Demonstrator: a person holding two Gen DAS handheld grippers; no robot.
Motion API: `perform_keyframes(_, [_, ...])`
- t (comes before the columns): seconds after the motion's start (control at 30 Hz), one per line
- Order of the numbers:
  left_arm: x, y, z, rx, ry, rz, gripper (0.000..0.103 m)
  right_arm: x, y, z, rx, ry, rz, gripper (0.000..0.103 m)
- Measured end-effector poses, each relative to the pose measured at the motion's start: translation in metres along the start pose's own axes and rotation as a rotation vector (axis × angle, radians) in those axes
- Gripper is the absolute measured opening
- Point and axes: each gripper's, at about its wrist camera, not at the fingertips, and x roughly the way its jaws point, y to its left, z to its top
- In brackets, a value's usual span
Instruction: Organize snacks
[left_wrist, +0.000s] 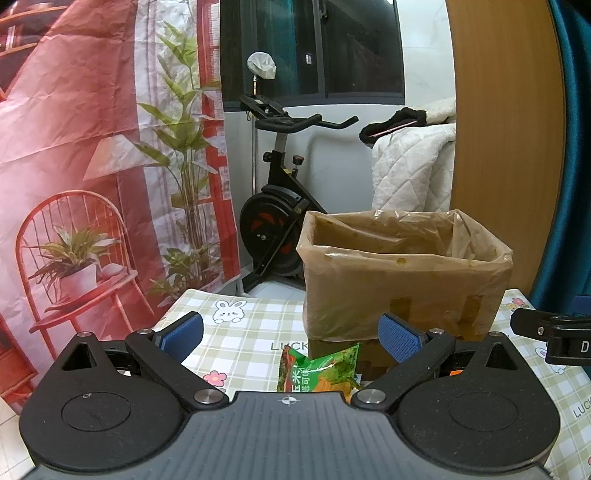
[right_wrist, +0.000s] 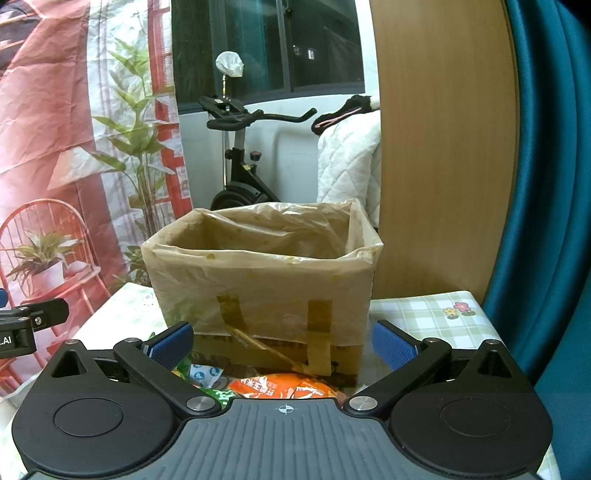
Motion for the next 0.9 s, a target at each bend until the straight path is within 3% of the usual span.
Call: perform_keyframes(0.9, [-0.0009,0.0004,0.0004,0.003,-0.006,-0.002,0.101,0.0024,-0.0007,-0.0005,-0.001,0.004,-0.002,0.103])
